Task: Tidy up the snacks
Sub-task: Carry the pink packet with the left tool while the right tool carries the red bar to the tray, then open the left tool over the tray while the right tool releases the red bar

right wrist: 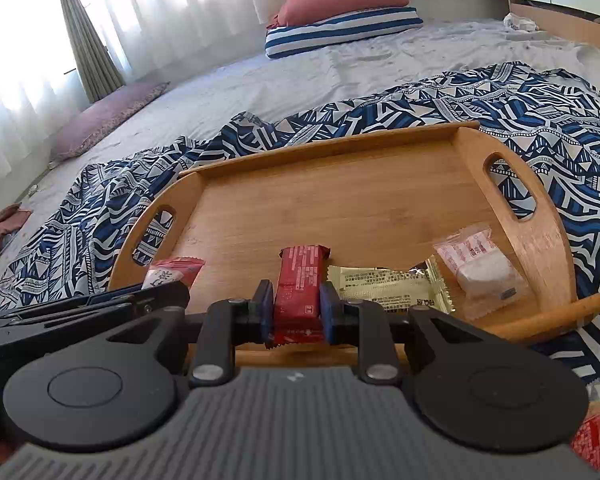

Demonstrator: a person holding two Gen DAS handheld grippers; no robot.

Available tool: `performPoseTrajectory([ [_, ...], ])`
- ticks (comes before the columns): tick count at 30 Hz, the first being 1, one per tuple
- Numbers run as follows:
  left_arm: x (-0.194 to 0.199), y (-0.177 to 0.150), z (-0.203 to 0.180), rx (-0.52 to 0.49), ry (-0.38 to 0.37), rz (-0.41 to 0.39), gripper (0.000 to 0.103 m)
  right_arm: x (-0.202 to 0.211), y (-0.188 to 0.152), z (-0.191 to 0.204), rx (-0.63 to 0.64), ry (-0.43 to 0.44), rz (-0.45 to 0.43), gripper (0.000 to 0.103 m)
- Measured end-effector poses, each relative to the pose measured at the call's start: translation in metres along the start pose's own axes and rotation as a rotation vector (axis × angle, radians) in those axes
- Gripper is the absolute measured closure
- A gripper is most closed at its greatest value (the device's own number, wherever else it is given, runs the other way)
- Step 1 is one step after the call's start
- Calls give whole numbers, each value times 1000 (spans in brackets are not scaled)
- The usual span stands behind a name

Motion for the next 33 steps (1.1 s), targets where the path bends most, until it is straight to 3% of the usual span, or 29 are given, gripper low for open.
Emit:
performPoseTrajectory([
  [13,-17,2,-7,10,-22,9,75,-10,-4,-3,5,-27,9,74],
  [14,-18,2,-9,12,-24,7,75,-10,-4,-2,8,-19,15,61],
  [17,-20,3,-9,21,-21,9,75,-5,-4,-2,15,-30,3,51],
  [21,-21,2,-8,21,-26,14,75,4,-3,-5,28,-26,-20,43],
  [27,-24,1,-8,21,-15,19,75,17,-2,-7,34,-15,-43,39],
  [28,-24,1,-8,20,-11,18,73,19,-2,-7,35,-14,-47,39],
  [32,-18,4,-5,24,37,-2,38,23,-3,-5,63,-28,-67,36],
  [33,-16,5,-4,25,44,-7,35,24,-3,-5,67,-31,-69,35],
])
Point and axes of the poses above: each gripper's, at about its wrist camera, not at the fingertips, and x roughly against the way its jaws point, z to its left, y to its top, the point moved 8 cm from there along -x, roughly the way its jaws point, and after that the axes turned 3 degrees about z, right-handed, at the moved point
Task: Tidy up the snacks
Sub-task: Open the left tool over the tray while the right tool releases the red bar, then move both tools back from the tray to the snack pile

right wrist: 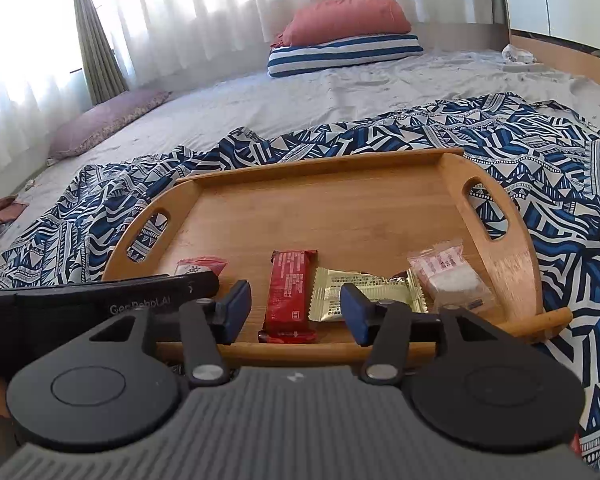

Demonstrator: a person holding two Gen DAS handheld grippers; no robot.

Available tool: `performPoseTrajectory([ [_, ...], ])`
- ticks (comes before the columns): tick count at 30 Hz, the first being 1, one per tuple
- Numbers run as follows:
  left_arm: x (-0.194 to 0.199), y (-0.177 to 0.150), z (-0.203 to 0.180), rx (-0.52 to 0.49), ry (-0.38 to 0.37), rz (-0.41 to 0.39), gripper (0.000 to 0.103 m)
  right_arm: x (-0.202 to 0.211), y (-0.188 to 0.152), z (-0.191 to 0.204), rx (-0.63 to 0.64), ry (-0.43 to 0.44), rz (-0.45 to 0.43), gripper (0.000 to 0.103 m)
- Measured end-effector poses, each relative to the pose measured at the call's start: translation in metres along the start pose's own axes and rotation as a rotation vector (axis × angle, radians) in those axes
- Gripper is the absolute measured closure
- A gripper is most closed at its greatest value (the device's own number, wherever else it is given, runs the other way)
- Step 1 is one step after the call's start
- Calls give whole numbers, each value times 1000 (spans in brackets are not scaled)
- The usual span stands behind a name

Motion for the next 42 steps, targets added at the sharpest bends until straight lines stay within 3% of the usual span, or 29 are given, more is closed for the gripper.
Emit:
performPoseTrajectory([
  [9,42,-2,5,-3,-22,-61,11,22,-7,3,68,7,-35,23],
  [14,69,-13,2,-32,-24,-88,11,41,-16,7,144,10,-62,15],
  [25,120,-46,1,-93,-15,-156,4,75,-41,6,265,-8,-85,10],
  [42,122,-93,27,-104,63,-103,4,84,-83,5,376,-26,-62,5],
])
Point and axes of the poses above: each gripper's, at about its wrist camera, not at the fingertips, and x roughly against the way its jaws point, z to its left, y to its top, the point moved 8 cm from there along -x, roughly the way its jaws point, and after that the axes turned 3 degrees about z, right-handed, at the moved point
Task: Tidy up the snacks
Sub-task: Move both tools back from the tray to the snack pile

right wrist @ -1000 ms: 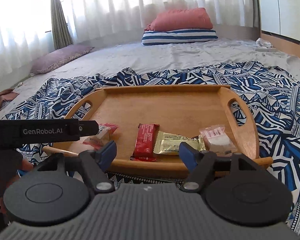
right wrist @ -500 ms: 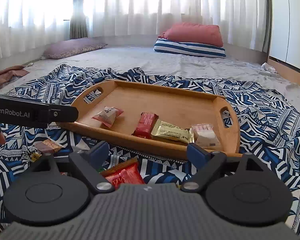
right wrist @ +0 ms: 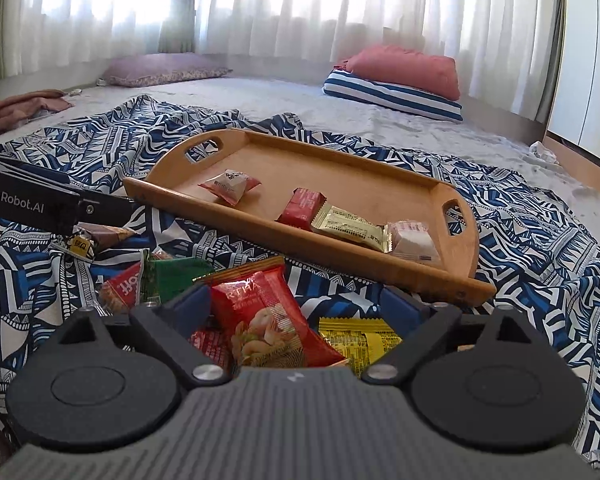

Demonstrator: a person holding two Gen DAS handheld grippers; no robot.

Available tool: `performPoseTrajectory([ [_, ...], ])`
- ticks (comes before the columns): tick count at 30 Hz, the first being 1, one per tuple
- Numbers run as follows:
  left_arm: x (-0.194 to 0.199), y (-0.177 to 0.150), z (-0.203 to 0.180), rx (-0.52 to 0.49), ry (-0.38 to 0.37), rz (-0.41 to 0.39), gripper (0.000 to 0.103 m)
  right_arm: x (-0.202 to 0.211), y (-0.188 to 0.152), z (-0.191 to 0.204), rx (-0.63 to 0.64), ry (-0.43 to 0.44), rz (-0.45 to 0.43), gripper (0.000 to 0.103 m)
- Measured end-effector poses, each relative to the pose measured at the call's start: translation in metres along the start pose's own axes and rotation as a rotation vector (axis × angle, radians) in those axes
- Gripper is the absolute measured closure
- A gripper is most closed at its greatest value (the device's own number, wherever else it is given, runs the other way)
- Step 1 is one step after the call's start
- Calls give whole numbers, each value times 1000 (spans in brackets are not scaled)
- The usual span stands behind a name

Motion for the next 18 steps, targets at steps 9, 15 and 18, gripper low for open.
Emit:
performPoseTrajectory([
  [9,-6,-13,5,13,14,25,10,-5,-11,0,-8,-6,22,5],
  [15,-8,-18,3,14,-5,43,28,-7,-14,-1,-15,-8,28,4],
  [18,-9,-21,1,4,-5,51,33,-8,-14,-3,-27,-6,31,4],
])
Point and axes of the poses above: each gripper's, at about its wrist camera, not at the fingertips, and x roughly against the way its jaws point, z to its left, y to its top, the point moved 8 cm from there along -x, roughly the way its jaws point, and after that the axes turned 3 degrees about z, right-handed, at the moved point
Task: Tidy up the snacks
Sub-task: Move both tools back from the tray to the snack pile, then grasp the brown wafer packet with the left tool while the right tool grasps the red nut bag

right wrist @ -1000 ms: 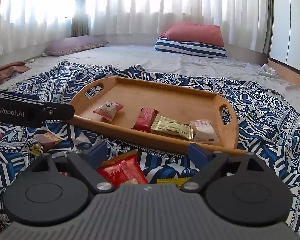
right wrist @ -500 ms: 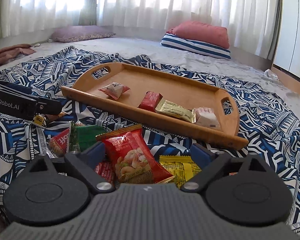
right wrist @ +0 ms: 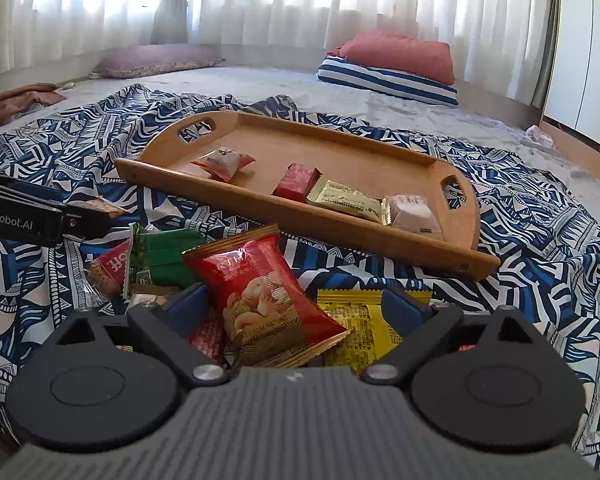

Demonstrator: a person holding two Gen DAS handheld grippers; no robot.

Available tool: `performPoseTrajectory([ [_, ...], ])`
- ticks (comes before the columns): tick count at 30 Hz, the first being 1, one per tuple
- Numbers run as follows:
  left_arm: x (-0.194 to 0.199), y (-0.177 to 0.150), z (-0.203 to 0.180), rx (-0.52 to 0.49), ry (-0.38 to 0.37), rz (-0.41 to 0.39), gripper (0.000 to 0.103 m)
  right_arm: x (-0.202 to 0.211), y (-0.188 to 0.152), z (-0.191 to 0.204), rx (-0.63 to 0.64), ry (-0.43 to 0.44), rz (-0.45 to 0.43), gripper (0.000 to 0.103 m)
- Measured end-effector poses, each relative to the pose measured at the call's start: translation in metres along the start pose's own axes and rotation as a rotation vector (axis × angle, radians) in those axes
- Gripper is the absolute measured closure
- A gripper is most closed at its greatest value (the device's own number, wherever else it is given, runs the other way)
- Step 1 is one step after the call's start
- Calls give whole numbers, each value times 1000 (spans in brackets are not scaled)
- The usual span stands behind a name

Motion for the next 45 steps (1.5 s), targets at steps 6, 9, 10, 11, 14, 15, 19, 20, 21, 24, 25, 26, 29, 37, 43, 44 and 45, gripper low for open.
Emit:
performPoseTrajectory([
  [6,-3,-3,2,5,16,13,40,0,0,0,-2,1,0,3],
  [9,-4,-3,4,13,17,18,42,-2,-1,0,-4,4,0,3],
  [10,-5,-3,4,14,17,20,42,-2,-1,0,-4,5,0,3],
  [11,-5,-3,5,14,18,22,42,-2,-1,0,-4,5,0,3],
  [14,-7,-4,5,15,22,26,43,-3,0,1,-1,8,-1,3],
  [15,-8,-5,6,17,23,28,43,-3,0,1,1,8,-1,3],
  [19,-9,-6,6,18,27,31,43,-3,1,4,13,11,-5,3],
  [20,-10,-6,6,17,27,33,43,-4,1,4,15,12,-7,3],
  [21,-10,-6,6,17,28,35,43,-4,2,4,16,13,-9,4],
  [24,-11,-6,6,15,29,36,43,-3,2,5,14,25,-12,8],
  [25,-11,-6,5,12,30,37,43,-2,2,6,13,29,-13,9],
  [26,-12,-6,5,9,31,38,43,-2,2,6,14,33,-14,10],
  [29,-11,-6,5,13,34,35,47,-1,2,9,24,48,-16,16],
  [37,-1,-4,-3,-28,12,9,58,6,4,16,13,74,-1,46],
  [43,12,9,-11,-47,-4,-34,59,14,13,12,-41,65,-16,55],
  [44,14,13,-12,-48,-6,-42,59,15,16,11,-47,65,-19,56],
  [45,16,17,-13,-49,-8,-49,59,16,18,9,-55,65,-22,56],
])
Point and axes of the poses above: each gripper's, at about its wrist camera, not at the fingertips, and x roughly against the way its jaws point, z to its left, y to its top, the point moved 8 cm from there along -x, roughly the way its jaws point, and after that the axes turned 3 degrees about z, right-handed, at the moved point
